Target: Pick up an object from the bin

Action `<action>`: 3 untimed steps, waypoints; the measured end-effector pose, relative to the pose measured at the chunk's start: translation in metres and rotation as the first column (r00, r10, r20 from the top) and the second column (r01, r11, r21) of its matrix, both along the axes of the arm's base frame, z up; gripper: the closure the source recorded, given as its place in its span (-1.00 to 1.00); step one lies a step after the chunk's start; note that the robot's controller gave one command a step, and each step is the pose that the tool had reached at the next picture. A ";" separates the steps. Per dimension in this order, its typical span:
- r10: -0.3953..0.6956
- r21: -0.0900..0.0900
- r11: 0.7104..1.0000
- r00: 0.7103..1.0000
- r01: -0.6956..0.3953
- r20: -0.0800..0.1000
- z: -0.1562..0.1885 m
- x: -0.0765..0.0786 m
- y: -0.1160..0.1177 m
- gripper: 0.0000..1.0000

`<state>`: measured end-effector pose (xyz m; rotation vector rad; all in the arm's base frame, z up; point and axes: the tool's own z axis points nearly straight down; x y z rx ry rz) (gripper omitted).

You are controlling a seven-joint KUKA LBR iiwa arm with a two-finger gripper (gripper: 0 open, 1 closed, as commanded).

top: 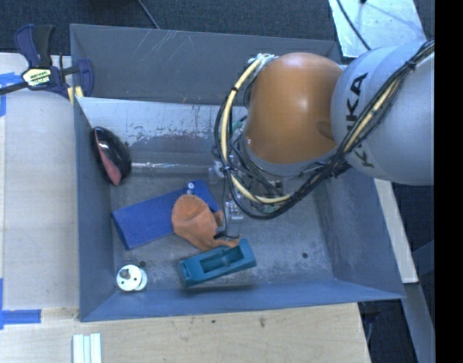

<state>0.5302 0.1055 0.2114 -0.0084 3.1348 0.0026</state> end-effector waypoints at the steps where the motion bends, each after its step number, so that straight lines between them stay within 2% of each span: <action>1: 0.003 -0.002 1.000 1.000 -0.003 -0.011 -0.031 -0.004 -0.015 -1.00; 2: -0.156 0.000 0.988 0.988 0.156 -0.001 -0.039 -0.011 -0.019 -1.00; 3: -0.098 -0.001 0.995 0.995 0.098 -0.004 -0.080 -0.007 -0.008 -1.00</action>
Offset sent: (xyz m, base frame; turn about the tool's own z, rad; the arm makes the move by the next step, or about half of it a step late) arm -0.0211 -0.0213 -0.0674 0.2424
